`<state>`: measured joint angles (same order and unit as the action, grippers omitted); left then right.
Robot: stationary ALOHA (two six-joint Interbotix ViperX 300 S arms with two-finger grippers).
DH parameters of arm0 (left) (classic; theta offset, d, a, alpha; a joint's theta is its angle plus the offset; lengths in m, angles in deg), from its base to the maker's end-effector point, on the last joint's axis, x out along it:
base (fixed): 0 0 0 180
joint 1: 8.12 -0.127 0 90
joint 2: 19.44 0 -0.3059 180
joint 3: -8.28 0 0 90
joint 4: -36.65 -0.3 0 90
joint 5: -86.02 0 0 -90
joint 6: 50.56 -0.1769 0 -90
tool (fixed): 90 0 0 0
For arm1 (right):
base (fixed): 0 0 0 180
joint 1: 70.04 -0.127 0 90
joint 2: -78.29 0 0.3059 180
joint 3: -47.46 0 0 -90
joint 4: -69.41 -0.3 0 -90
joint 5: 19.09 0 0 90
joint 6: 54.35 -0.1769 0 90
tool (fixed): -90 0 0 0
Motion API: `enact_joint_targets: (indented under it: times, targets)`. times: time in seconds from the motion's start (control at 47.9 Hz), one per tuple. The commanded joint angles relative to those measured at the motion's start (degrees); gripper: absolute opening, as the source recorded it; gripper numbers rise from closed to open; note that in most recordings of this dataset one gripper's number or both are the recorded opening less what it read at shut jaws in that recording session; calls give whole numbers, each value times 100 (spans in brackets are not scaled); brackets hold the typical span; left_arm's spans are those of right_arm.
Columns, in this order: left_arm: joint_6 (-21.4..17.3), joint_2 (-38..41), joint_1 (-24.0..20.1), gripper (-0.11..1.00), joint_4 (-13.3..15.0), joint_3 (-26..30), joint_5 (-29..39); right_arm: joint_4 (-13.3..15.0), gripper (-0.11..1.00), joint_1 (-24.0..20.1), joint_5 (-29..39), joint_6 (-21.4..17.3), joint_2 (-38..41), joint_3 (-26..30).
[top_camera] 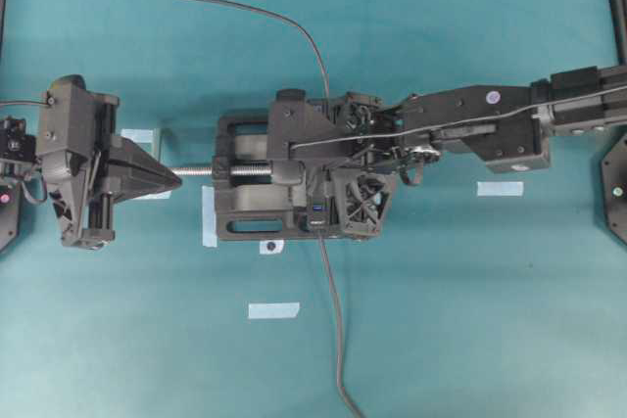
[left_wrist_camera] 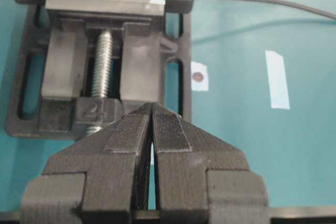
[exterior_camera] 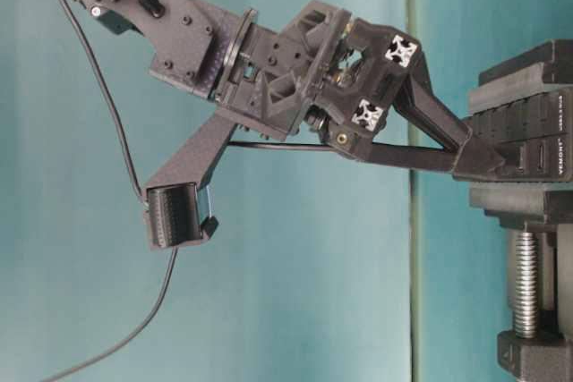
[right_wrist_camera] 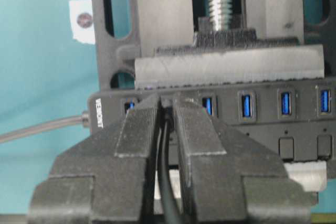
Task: Insert the USB into the second port from the front of the fixed hub.
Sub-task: 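Hold the right gripper pressing the plug seated in the port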
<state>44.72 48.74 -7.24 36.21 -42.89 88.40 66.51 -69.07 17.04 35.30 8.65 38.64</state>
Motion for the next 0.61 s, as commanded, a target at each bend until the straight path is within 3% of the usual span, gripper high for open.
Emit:
enact_joint_targets:
  times: [0.0, 0.585]
  targets:
    - [0, -9, 0, 0, -18, 114, -44, -9, 9, -18, 62, -26, -79, 0]
    - [0, -9, 0, 0, -18, 105, -53, -9, 9, -79, 53, 0, 53, 185]
